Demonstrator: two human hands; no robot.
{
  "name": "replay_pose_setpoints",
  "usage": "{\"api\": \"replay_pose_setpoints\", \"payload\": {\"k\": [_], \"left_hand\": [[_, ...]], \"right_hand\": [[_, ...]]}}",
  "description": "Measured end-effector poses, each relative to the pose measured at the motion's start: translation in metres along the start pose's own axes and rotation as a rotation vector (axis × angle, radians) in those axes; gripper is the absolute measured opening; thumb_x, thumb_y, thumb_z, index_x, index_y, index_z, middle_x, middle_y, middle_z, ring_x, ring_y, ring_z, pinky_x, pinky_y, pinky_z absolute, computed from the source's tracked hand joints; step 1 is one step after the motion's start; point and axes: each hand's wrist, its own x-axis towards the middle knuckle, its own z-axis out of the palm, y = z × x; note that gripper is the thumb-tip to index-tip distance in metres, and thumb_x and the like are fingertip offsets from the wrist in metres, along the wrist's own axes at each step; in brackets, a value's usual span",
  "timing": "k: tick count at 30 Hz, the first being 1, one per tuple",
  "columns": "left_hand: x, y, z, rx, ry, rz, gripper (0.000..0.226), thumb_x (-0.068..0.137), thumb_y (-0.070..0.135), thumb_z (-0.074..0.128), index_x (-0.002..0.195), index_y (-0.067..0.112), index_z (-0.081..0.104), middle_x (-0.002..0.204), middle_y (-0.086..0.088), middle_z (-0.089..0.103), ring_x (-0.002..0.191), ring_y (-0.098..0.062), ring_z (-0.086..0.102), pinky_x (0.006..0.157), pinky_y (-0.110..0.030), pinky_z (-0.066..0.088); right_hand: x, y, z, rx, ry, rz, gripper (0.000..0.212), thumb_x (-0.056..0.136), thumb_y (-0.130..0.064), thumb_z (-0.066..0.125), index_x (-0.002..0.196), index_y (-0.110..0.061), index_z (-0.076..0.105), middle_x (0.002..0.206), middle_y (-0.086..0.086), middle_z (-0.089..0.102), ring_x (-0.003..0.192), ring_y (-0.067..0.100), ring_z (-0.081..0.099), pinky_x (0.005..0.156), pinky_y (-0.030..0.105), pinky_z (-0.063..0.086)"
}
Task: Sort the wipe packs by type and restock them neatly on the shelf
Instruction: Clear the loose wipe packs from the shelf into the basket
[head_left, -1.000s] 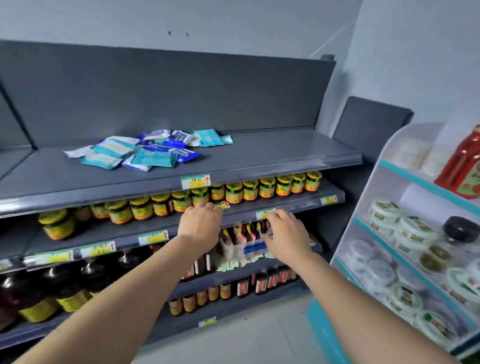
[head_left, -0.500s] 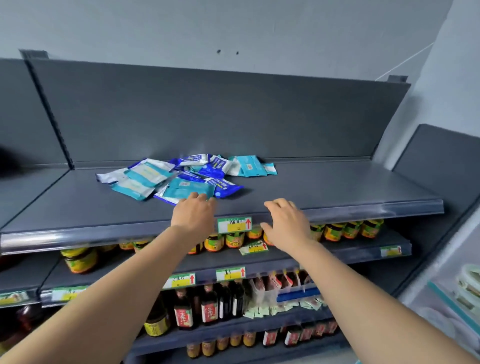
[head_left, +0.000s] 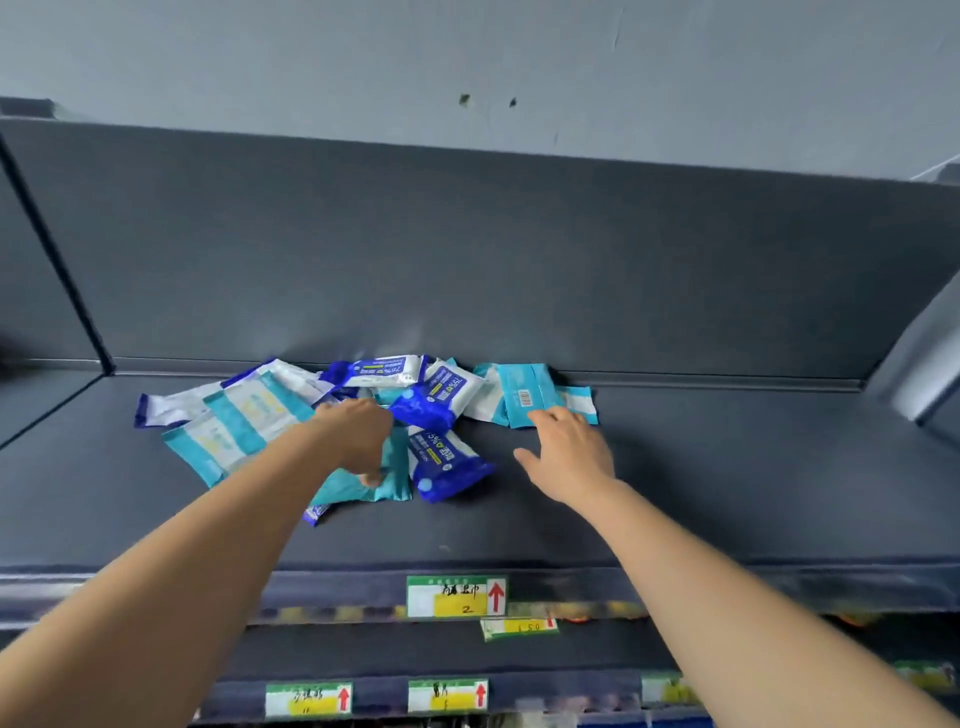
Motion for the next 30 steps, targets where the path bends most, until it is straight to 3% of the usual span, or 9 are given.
{"api": "replay_pose_setpoints", "payload": {"k": [2,6,9,13,16,20,22,26,30], "left_hand": [[0.009,-0.002,-0.012,-0.139,-0.009,0.010,0.052,0.073,0.036,0.078,0.116,0.013,0.058,0.117,-0.004,0.059,0.107,-0.026,0.057,0.081,-0.030,0.042],[0.028,0.001,-0.023,-0.504,0.238,0.002,0.032,0.082,0.030,0.070,0.103,0.010,0.057,0.095,-0.005,0.057,0.082,-0.023,0.051,0.058,-0.027,0.034],[0.050,0.005,-0.027,-0.648,0.313,-0.031,0.027,0.088,0.025,0.064,0.108,0.008,0.055,0.098,-0.005,0.056,0.089,-0.026,0.054,0.065,-0.027,0.034],[0.084,-0.003,-0.024,-0.617,0.357,-0.120,0.037,0.091,0.032,0.058,0.116,0.006,0.051,0.120,-0.012,0.054,0.109,-0.031,0.052,0.082,-0.035,0.044],[0.106,-0.022,-0.013,-0.569,0.231,-0.195,0.057,0.089,0.051,0.054,0.132,0.015,0.045,0.133,-0.008,0.046,0.122,-0.029,0.046,0.098,-0.042,0.042],[0.124,-0.035,-0.005,-0.571,0.101,-0.190,0.078,0.077,0.078,0.044,0.140,0.032,0.041,0.144,0.001,0.041,0.130,-0.025,0.042,0.106,-0.042,0.037],[0.128,-0.034,-0.007,-0.443,0.069,-0.204,0.082,0.074,0.084,0.038,0.137,0.033,0.045,0.144,0.004,0.042,0.132,-0.026,0.038,0.105,-0.041,0.034],[0.126,-0.027,-0.017,-0.301,0.073,-0.212,0.091,0.059,0.096,0.034,0.112,0.027,0.062,0.118,0.007,0.060,0.121,-0.024,0.038,0.093,-0.038,0.028],[0.124,-0.021,-0.018,-0.278,0.224,-0.221,0.091,0.058,0.093,0.044,0.108,0.017,0.052,0.117,0.001,0.058,0.116,-0.022,0.047,0.090,-0.039,0.029]], "right_hand": [[0.015,0.003,0.008,0.024,-0.023,0.015,0.058,0.092,-0.051,0.052,0.139,-0.019,0.040,0.137,0.005,0.046,0.126,0.026,0.044,0.097,0.038,0.042],[0.043,0.004,0.019,0.063,-0.039,0.040,0.064,0.091,-0.054,0.051,0.143,-0.020,0.034,0.144,0.008,0.038,0.132,0.029,0.038,0.102,0.039,0.039],[0.060,0.003,0.022,0.073,-0.055,0.070,0.064,0.091,-0.057,0.050,0.140,-0.018,0.034,0.145,0.010,0.036,0.133,0.030,0.037,0.102,0.040,0.038],[0.077,0.003,0.027,0.041,-0.069,0.121,0.072,0.083,-0.063,0.056,0.136,-0.019,0.036,0.139,0.008,0.042,0.127,0.029,0.042,0.099,0.041,0.041],[0.089,0.005,0.027,0.060,-0.042,0.157,0.077,0.075,-0.067,0.063,0.133,-0.021,0.041,0.132,0.004,0.051,0.121,0.027,0.046,0.096,0.039,0.041],[0.099,0.007,0.023,0.092,-0.052,0.191,0.076,0.068,-0.064,0.069,0.128,-0.022,0.045,0.124,0.002,0.054,0.118,0.025,0.048,0.094,0.036,0.041],[0.100,0.007,0.021,0.091,-0.060,0.184,0.072,0.068,-0.062,0.068,0.125,-0.023,0.048,0.123,0.001,0.054,0.117,0.025,0.047,0.093,0.036,0.041],[0.097,0.001,0.018,0.024,-0.042,0.074,0.062,0.078,-0.052,0.062,0.133,-0.028,0.046,0.123,0.002,0.052,0.117,0.026,0.046,0.092,0.037,0.043],[0.094,-0.011,0.017,-0.051,-0.033,-0.009,0.059,0.084,-0.056,0.058,0.133,-0.026,0.045,0.123,0.004,0.054,0.116,0.027,0.049,0.088,0.038,0.044]]}}
